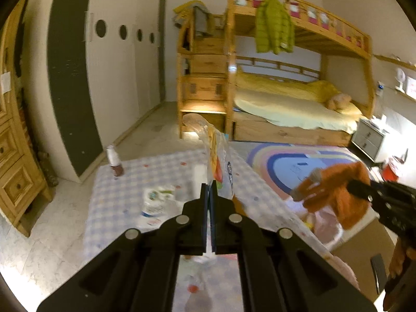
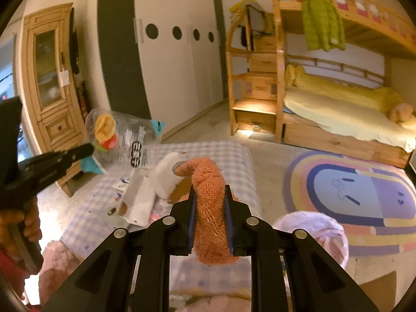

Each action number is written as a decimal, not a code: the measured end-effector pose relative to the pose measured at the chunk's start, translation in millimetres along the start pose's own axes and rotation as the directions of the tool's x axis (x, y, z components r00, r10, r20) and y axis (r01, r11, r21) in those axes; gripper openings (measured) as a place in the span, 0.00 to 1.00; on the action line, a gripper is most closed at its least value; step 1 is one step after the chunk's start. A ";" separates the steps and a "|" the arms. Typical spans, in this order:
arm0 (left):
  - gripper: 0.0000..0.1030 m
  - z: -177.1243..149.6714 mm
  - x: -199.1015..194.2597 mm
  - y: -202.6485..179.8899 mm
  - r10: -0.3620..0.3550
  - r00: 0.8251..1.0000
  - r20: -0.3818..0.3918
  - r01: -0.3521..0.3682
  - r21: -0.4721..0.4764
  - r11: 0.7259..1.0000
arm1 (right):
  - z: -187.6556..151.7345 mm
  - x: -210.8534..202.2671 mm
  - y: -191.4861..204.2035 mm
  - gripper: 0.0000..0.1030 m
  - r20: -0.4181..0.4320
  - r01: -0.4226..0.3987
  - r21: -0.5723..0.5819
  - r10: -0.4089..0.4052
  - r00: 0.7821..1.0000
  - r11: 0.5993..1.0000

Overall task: Collect trash
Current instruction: 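Drop the bottle and the orange glove into the pink bin with both tools, then grasp the brown cardboard piece with the right tool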

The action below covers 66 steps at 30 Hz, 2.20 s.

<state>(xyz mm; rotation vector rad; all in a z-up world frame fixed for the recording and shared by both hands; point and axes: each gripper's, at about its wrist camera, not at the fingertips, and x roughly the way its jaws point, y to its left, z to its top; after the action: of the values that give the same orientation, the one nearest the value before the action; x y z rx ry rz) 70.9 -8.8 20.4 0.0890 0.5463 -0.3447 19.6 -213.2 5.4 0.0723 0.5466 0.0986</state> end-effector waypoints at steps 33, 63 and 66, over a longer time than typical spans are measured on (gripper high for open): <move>0.00 -9.0 159.4 -217.2 -0.276 0.933 -0.228 0.330 0.242 0.913 | -55.5 37.9 -193.9 0.47 -0.151 0.272 0.307 -0.235 0.960 0.912; 0.62 -8.4 73.6 -118.8 -0.124 0.984 -0.127 0.143 0.153 0.978 | -27.9 -26.4 -109.4 0.47 -0.023 0.151 0.232 -0.150 0.988 0.961; 0.66 -9.8 55.2 -99.3 -0.107 0.988 -0.113 0.121 0.120 0.985 | -26.0 -24.5 -88.8 0.47 -0.033 0.131 0.196 -0.127 0.991 0.972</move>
<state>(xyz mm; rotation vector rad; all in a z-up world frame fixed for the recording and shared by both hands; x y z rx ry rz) 75.9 -116.7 -16.0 0.1999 0.6367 -0.4886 -8.1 -303.0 -12.6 0.2299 0.5787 -0.0820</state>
